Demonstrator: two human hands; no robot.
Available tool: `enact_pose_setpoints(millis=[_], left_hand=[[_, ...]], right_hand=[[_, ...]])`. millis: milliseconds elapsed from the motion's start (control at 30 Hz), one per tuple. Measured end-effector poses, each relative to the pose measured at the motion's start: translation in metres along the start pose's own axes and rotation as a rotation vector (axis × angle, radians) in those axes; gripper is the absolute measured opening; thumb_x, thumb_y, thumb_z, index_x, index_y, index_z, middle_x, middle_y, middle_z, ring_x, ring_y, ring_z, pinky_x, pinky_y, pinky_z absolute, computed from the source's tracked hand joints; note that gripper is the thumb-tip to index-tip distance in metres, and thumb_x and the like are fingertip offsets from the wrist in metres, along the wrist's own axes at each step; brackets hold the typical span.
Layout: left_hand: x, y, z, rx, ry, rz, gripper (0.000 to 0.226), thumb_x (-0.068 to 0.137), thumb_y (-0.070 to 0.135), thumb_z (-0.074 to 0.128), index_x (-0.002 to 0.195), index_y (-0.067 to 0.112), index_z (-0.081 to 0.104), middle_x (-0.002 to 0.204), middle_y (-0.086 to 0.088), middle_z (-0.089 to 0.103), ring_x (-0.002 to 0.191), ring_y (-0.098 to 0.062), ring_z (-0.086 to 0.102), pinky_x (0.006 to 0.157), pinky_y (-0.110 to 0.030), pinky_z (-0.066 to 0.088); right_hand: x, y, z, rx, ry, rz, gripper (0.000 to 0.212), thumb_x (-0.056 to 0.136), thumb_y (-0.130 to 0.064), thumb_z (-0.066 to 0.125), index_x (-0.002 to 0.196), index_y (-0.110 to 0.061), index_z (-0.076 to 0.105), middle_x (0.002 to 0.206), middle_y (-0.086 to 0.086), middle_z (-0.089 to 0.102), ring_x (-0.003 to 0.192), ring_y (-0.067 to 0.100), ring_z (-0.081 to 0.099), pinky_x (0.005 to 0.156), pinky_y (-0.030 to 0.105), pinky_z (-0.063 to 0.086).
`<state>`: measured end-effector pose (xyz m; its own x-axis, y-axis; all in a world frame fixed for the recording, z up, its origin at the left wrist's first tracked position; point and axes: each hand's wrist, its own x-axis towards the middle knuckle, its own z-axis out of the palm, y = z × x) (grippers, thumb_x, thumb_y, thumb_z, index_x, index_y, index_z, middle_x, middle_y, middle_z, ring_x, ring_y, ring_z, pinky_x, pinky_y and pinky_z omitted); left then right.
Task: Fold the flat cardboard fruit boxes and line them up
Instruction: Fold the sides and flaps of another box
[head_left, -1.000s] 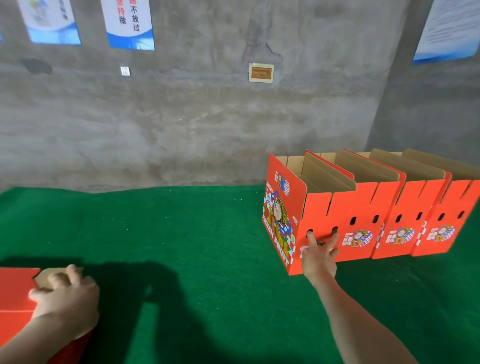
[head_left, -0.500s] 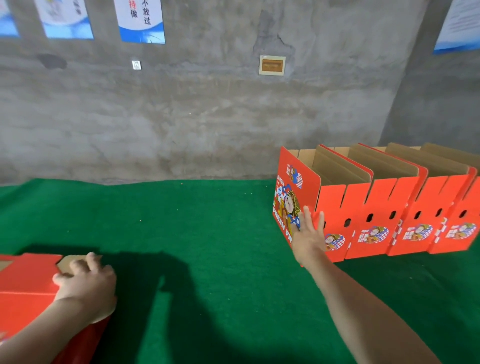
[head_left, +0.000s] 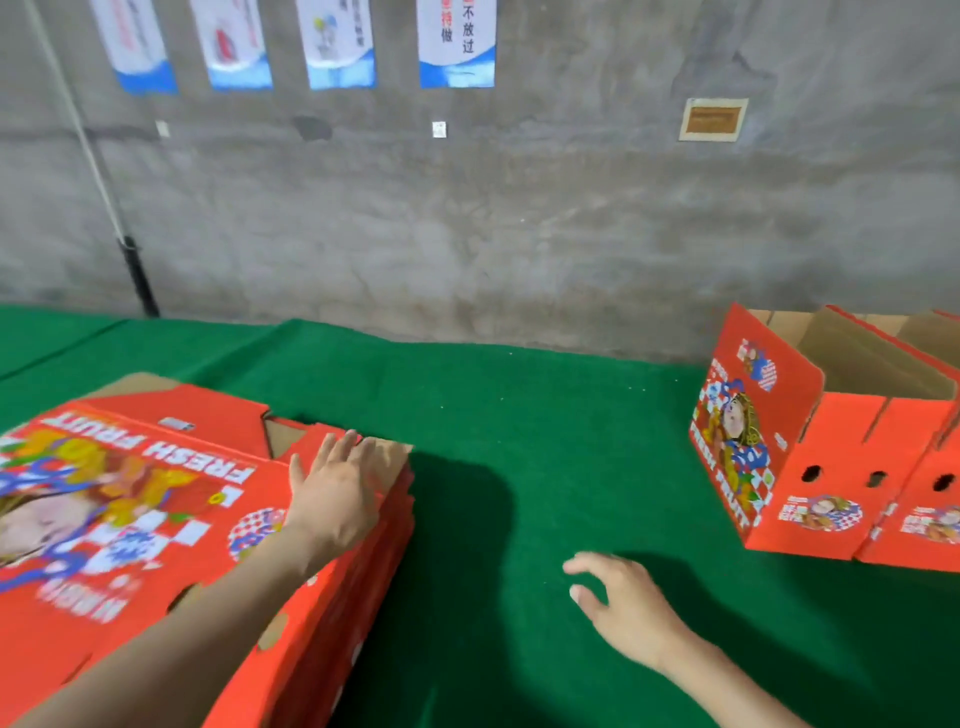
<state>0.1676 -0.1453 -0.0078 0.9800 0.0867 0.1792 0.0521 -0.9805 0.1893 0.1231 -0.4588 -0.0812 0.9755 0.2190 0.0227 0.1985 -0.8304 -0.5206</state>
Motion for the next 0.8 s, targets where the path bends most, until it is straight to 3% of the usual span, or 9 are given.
enact_pose_setpoints(millis=[133,200,267,433,500,567,633,800], left_hand=[[-0.034,-0.084,-0.038,0.075,0.052,-0.183,0.063,0.094,0.032,0.047,0.15,0.02,0.021,0.159,-0.003,0.014,0.147,-0.022,0.008,0.114,-0.052,0.01],[-0.051,-0.123,-0.058,0.082,0.08,-0.296,0.068,0.093,0.041,0.049,0.151,0.018,0.019,0.16,-0.004,0.008,0.147,-0.024,0.004,0.115,-0.054,0.008],[-0.068,-0.151,-0.068,0.113,0.094,-0.346,0.073,0.093,0.05,0.045,0.152,0.019,0.014,0.161,-0.002,0.0,0.147,-0.025,-0.004,0.114,-0.057,0.005],[-0.126,-0.148,-0.032,0.167,-0.13,-0.174,0.064,0.097,0.056,0.018,0.152,0.029,-0.003,0.16,0.004,-0.012,0.146,-0.019,-0.013,0.115,-0.056,0.0],[-0.147,-0.136,-0.016,0.151,-0.118,-0.163,0.062,0.097,0.054,0.007,0.151,0.027,-0.007,0.159,0.002,-0.015,0.146,-0.021,-0.016,0.115,-0.055,-0.004],[-0.163,-0.125,-0.009,0.125,-0.089,-0.156,0.066,0.093,0.054,-0.001,0.151,0.026,-0.008,0.159,0.0,-0.017,0.145,-0.022,-0.019,0.112,-0.056,-0.009],[-0.179,-0.112,-0.005,0.098,-0.092,-0.139,0.065,0.095,0.054,0.003,0.151,0.025,-0.01,0.158,-0.001,-0.019,0.142,-0.022,-0.025,0.111,-0.057,-0.013],[-0.213,-0.086,-0.008,-0.041,-0.142,-0.12,0.068,0.097,0.049,0.03,0.152,0.026,-0.003,0.158,0.0,-0.019,0.144,-0.022,-0.022,0.113,-0.054,-0.01]], right_hand=[[-0.031,-0.05,0.042,0.08,-0.108,-0.046,0.026,0.093,-0.028,0.059,0.118,-0.031,0.061,0.131,-0.017,0.052,0.123,-0.001,0.044,0.102,0.005,0.019],[-0.04,-0.076,0.055,0.118,-0.126,-0.04,0.025,0.091,-0.027,0.06,0.116,-0.032,0.063,0.126,-0.017,0.057,0.117,-0.001,0.048,0.099,0.005,0.025],[-0.046,-0.101,0.066,0.176,-0.134,-0.025,0.025,0.091,-0.024,0.061,0.115,-0.03,0.064,0.121,-0.013,0.061,0.115,0.004,0.053,0.099,0.013,0.036],[-0.049,-0.159,0.085,0.343,-0.186,0.075,0.035,0.096,-0.018,0.05,0.13,-0.009,0.055,0.129,0.003,0.059,0.118,0.013,0.056,0.099,0.018,0.038],[-0.053,-0.177,0.089,0.441,-0.188,0.168,0.04,0.1,-0.024,0.043,0.135,-0.005,0.05,0.126,0.004,0.057,0.118,0.016,0.053,0.103,0.026,0.038],[-0.058,-0.192,0.094,0.643,-0.21,0.324,0.04,0.102,-0.032,0.039,0.129,-0.007,0.053,0.113,0.002,0.058,0.107,0.017,0.055,0.095,0.031,0.045],[-0.062,-0.202,0.096,0.87,-0.21,0.463,0.035,0.101,-0.036,0.041,0.114,-0.009,0.059,0.1,0.001,0.064,0.093,0.021,0.06,0.082,0.034,0.05],[-0.069,-0.209,0.088,1.087,0.068,0.617,0.026,0.089,-0.026,0.067,0.095,0.0,0.068,0.099,0.021,0.07,0.096,0.035,0.065,0.084,0.044,0.051]])
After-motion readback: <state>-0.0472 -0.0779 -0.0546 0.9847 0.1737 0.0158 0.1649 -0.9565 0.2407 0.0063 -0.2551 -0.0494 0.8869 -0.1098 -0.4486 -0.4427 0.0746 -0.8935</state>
